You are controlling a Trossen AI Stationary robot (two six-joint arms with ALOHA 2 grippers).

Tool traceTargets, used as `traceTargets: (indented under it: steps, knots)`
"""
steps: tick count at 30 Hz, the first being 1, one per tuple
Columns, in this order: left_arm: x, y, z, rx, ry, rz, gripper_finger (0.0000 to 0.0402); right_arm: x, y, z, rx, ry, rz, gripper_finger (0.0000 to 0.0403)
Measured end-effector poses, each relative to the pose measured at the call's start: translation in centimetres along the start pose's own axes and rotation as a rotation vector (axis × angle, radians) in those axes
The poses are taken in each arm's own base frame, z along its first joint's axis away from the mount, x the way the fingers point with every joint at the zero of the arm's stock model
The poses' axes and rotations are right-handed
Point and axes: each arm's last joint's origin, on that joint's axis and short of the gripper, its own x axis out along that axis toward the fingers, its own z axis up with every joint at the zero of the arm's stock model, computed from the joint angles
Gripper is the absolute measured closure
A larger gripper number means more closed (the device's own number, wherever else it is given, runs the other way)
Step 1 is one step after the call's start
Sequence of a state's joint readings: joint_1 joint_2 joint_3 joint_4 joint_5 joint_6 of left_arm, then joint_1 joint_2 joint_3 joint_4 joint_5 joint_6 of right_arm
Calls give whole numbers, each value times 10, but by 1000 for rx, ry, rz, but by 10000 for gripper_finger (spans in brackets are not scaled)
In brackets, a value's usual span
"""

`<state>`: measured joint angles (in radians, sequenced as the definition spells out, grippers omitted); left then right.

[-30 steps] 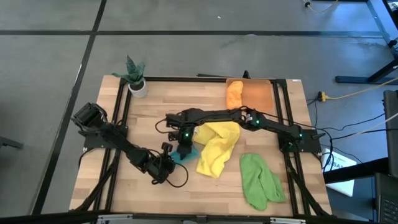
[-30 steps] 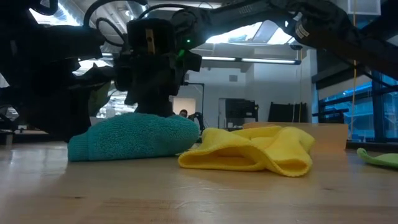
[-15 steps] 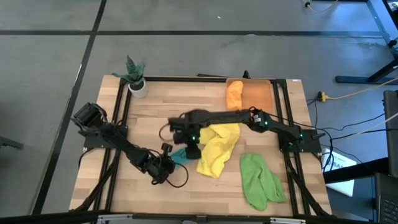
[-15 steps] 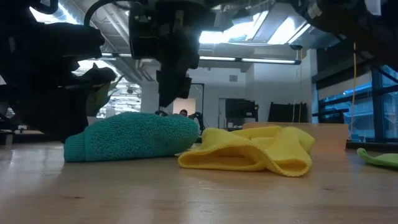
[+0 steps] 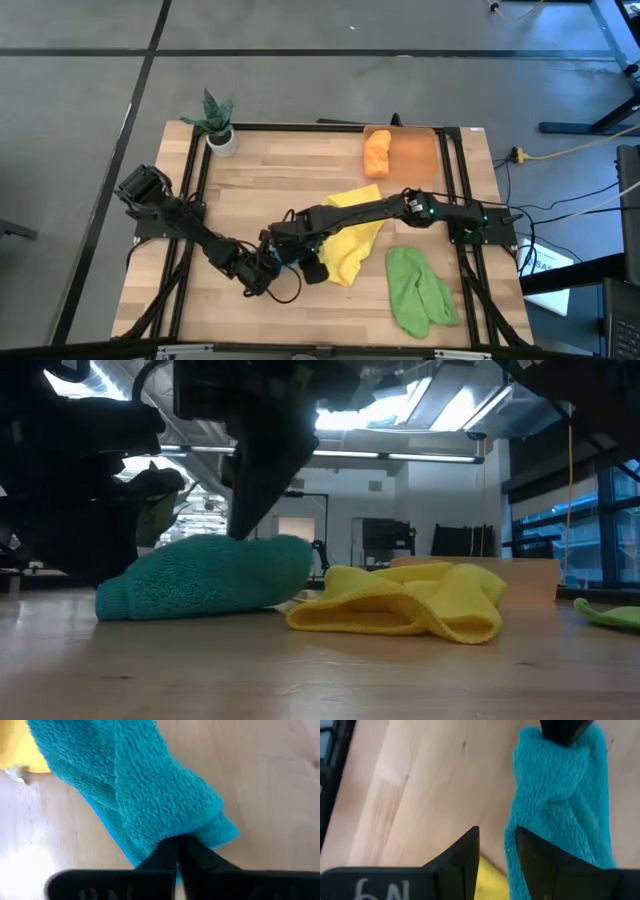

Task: Roll microfiber towels into tight, uniform cylinder then place into a basket
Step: Roll the blue microfiber towel

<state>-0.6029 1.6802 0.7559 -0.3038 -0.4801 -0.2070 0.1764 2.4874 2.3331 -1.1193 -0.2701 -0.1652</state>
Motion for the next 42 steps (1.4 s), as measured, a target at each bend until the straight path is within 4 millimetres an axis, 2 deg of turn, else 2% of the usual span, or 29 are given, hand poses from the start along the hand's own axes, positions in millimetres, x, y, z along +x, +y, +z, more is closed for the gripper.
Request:
traceTargets:
  steps: [4,9,14,17,22,37,42]
  knots:
    - [0,0,0,0,0,0,398,0,0,1,0,-11,6,273]
    - [0,0,0,1,1,1,398,0,5,3,-15,-41,113,273]
    - [0,0,0,5,0,3,398,17,4,3,-51,-31,120,273]
    - [0,0,0,5,-1,3,398,20,2,3,-64,-36,110,273]
    - [0,0,0,7,3,-1,398,18,-8,2,-50,-19,1,273]
    - [0,0,-1,8,8,-15,398,10,-45,-3,8,-42,-84,273]
    - [0,1,-3,20,23,13,398,19,-56,-7,25,-31,-84,273]
